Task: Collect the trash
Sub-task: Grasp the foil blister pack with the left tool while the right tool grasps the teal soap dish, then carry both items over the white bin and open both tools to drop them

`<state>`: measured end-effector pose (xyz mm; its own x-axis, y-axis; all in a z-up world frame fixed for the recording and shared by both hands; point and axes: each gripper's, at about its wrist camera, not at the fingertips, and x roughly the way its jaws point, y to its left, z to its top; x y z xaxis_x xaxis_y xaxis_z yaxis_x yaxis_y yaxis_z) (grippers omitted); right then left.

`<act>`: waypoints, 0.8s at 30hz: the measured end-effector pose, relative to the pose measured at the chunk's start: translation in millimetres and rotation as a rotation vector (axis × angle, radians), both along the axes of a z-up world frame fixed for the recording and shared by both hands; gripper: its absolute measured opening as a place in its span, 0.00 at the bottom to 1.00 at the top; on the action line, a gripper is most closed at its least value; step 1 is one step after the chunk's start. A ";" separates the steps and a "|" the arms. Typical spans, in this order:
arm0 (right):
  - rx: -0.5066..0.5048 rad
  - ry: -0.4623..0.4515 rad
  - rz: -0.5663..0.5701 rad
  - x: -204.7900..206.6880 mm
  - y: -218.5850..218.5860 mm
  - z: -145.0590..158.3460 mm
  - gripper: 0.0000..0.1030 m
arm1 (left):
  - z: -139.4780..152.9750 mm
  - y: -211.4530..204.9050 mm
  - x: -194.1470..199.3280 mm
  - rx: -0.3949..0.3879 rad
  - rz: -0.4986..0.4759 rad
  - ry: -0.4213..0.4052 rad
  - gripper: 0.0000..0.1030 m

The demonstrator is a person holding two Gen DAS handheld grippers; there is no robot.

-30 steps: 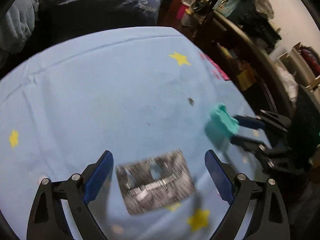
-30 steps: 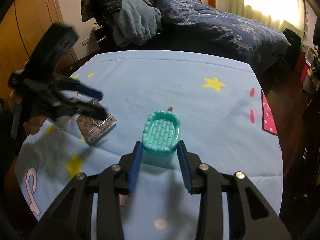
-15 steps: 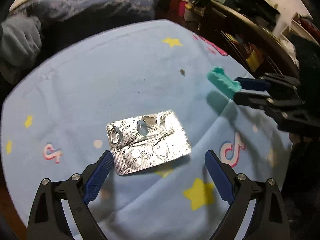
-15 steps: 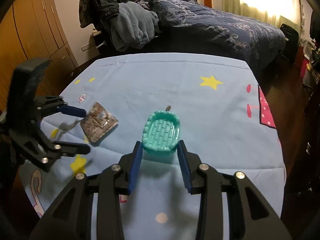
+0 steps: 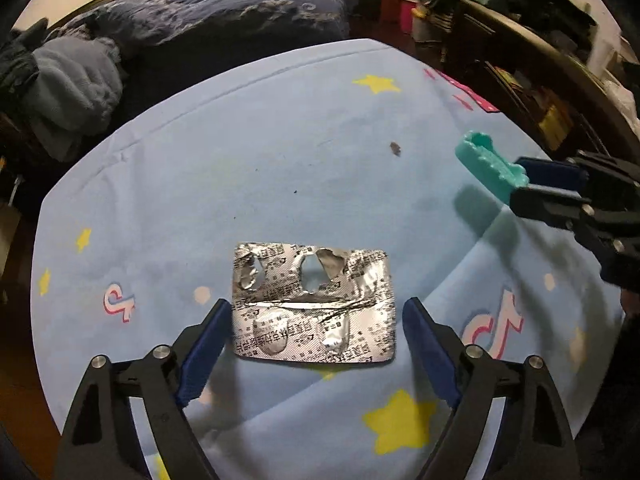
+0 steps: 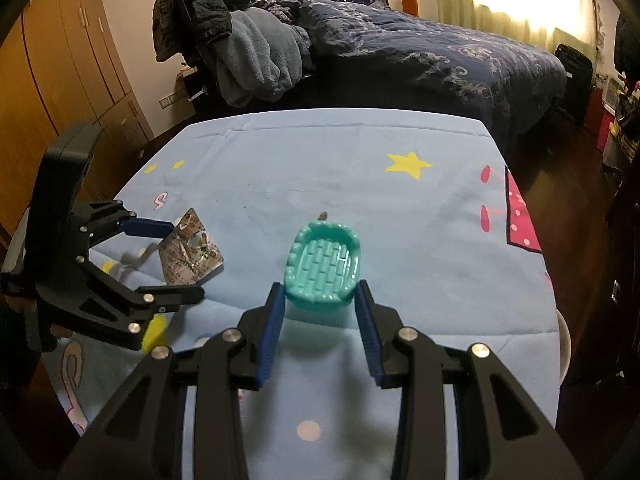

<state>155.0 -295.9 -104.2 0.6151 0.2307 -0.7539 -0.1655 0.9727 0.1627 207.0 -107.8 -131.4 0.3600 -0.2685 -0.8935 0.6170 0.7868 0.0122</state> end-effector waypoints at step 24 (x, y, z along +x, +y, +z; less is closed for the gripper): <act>0.021 -0.109 -0.177 -24.8 -100.2 34.9 0.36 | 73.4 -92.0 6.4 -0.170 -0.086 -0.078 0.77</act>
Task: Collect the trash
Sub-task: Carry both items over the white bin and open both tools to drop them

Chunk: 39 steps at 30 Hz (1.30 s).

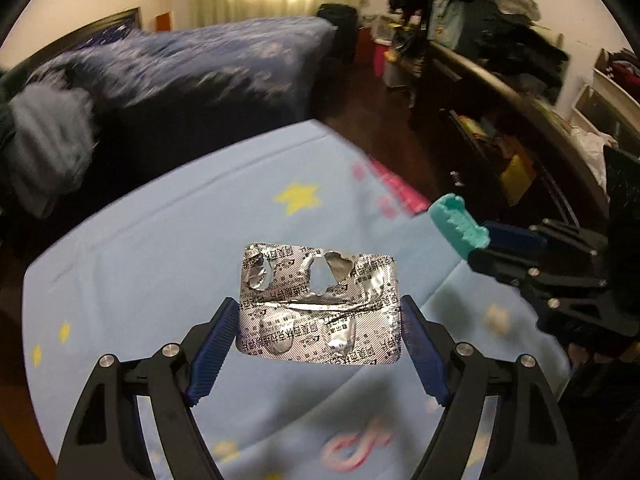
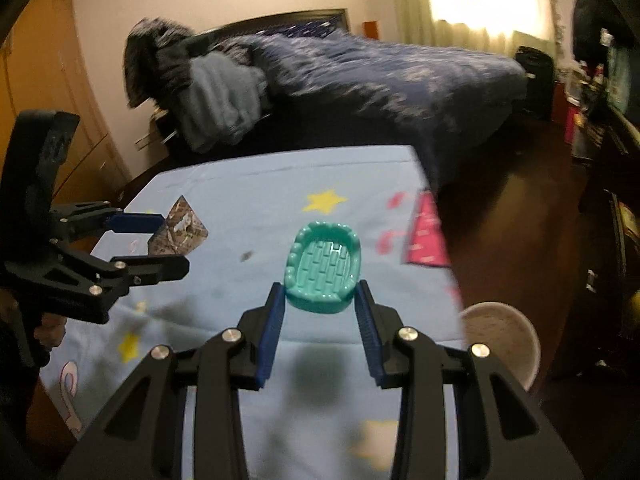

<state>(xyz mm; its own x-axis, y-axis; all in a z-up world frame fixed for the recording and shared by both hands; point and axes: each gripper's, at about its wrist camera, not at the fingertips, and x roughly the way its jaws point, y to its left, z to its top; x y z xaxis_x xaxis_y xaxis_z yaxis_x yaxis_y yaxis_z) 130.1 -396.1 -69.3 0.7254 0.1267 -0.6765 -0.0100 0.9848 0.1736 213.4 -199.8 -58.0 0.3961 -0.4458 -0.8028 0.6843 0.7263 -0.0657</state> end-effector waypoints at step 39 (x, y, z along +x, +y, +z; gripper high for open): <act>0.335 0.243 -0.528 -29.7 -263.2 -243.5 0.36 | -149.2 -359.6 26.4 0.275 -0.175 0.297 0.77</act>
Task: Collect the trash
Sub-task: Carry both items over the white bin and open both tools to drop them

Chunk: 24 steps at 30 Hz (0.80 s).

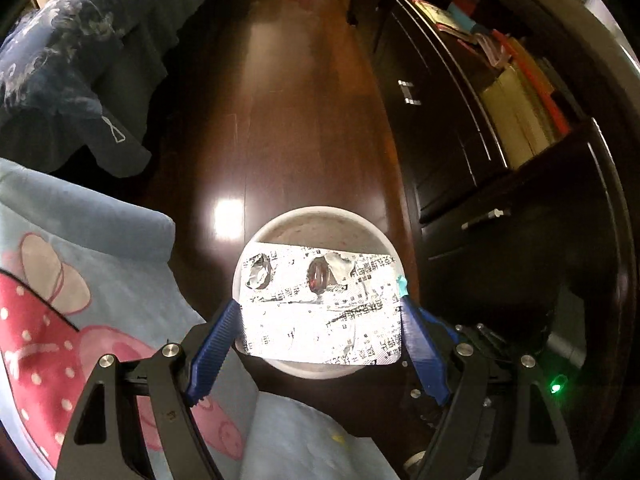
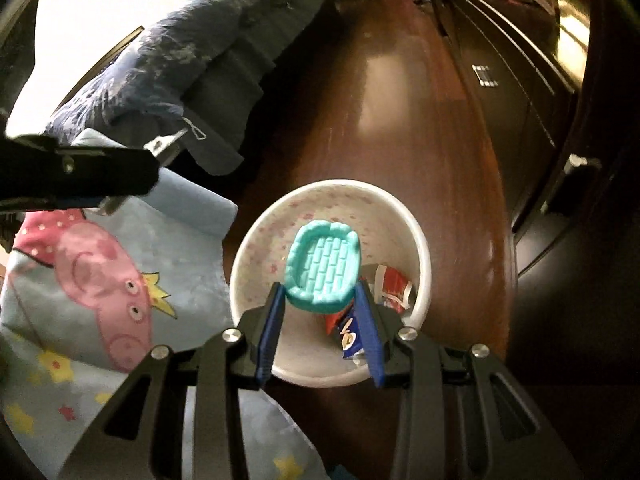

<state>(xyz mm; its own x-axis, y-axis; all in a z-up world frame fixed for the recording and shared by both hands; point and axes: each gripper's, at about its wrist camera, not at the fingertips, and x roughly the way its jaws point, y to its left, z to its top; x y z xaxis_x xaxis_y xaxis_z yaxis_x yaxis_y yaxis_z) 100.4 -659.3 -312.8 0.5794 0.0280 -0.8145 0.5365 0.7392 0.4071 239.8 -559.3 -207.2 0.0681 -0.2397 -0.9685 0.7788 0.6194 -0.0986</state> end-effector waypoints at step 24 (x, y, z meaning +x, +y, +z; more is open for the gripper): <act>-0.030 0.004 0.051 13.5 2.5 -34.0 0.87 | -42.6 -12.2 12.2 0.122 0.104 0.000 0.95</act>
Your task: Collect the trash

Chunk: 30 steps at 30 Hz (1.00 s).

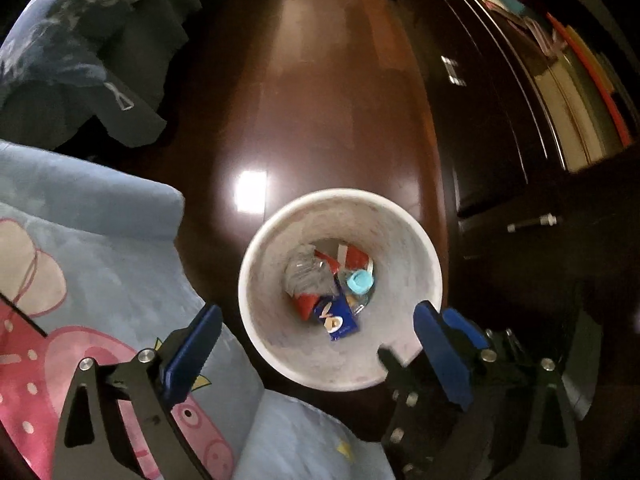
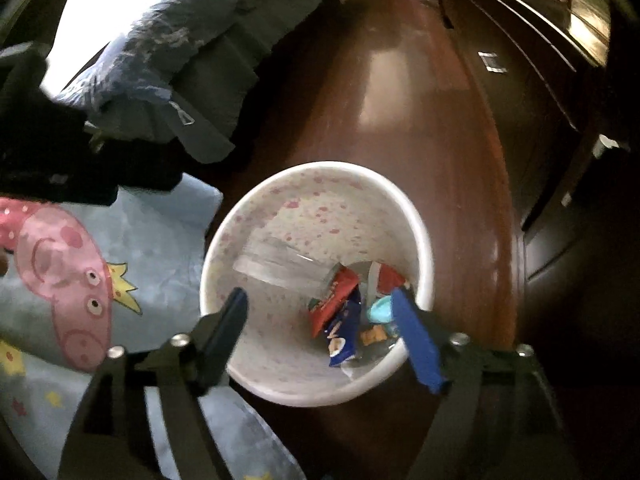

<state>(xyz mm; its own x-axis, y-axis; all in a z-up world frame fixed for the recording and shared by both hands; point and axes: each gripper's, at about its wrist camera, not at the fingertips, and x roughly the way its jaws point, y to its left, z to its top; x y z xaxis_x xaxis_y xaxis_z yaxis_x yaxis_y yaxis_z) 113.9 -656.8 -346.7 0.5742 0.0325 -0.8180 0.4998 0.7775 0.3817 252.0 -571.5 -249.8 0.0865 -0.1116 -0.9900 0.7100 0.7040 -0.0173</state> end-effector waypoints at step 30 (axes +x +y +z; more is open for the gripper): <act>-0.211 -0.076 -0.001 -12.7 24.6 110.4 0.97 | 129.6 66.6 -15.7 -0.273 0.087 -0.226 0.95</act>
<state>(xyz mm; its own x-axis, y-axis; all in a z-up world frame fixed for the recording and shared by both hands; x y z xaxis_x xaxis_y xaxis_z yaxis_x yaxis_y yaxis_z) 101.3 -632.2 -236.3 0.6346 -0.1350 -0.7609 0.4763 0.8437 0.2476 236.3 -504.9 -120.3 0.3202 -0.3516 -0.8797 0.6547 0.7532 -0.0627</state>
